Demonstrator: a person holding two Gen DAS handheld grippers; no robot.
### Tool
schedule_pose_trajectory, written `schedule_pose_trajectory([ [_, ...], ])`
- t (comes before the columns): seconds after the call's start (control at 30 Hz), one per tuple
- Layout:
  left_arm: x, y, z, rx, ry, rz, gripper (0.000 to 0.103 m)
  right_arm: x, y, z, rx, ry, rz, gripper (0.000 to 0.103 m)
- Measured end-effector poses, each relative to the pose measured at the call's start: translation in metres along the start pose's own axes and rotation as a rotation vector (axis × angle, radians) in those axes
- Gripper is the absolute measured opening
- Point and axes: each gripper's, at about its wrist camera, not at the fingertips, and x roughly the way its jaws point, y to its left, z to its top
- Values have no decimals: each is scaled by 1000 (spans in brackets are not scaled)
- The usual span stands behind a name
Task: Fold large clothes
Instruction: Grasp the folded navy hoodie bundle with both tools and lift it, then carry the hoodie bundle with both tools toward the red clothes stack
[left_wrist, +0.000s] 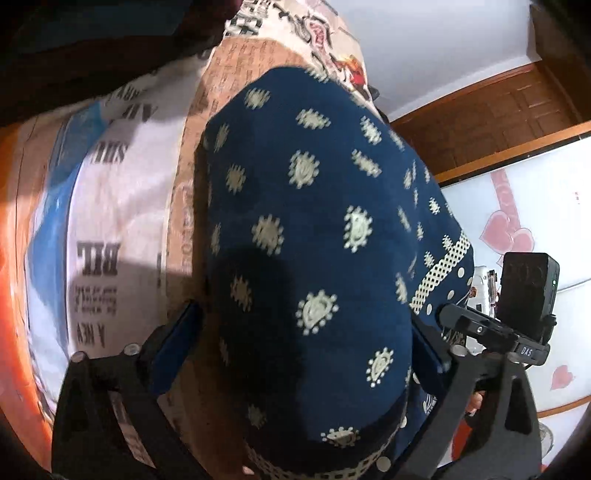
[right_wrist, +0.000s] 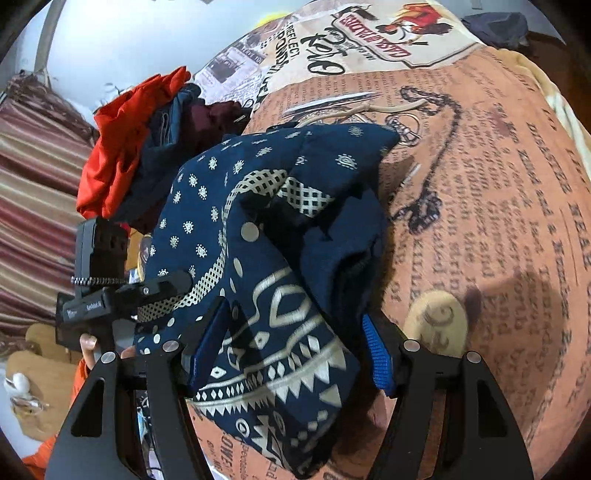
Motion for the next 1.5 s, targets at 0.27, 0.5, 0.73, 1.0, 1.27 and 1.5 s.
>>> schedule_pose_trajectory([
  [0.27, -22, 18, -14, -6, -46, -33, 68, 14, 12, 8, -45, 21, -21, 72],
  [0.5, -45, 40, -26, -21, -78, -8, 76, 38, 30, 14, -133, 53, -57, 83],
  [0.73, -37, 47, -24, -12, -72, -8, 88, 53, 30, 21, -145, 39, -39, 86],
  [1.0, -29, 27, -21, 29, -43, -48, 69, 46, 20, 25, -49, 27, 72, 45],
  [1.27, -55, -10, -33, 74, -90, -23, 49, 12, 38, 14, -62, -17, 65, 30],
  [1.5, -130, -55, -37, 160, -227, -42, 48, -45, 88, 17, -171, -112, 87, 29],
])
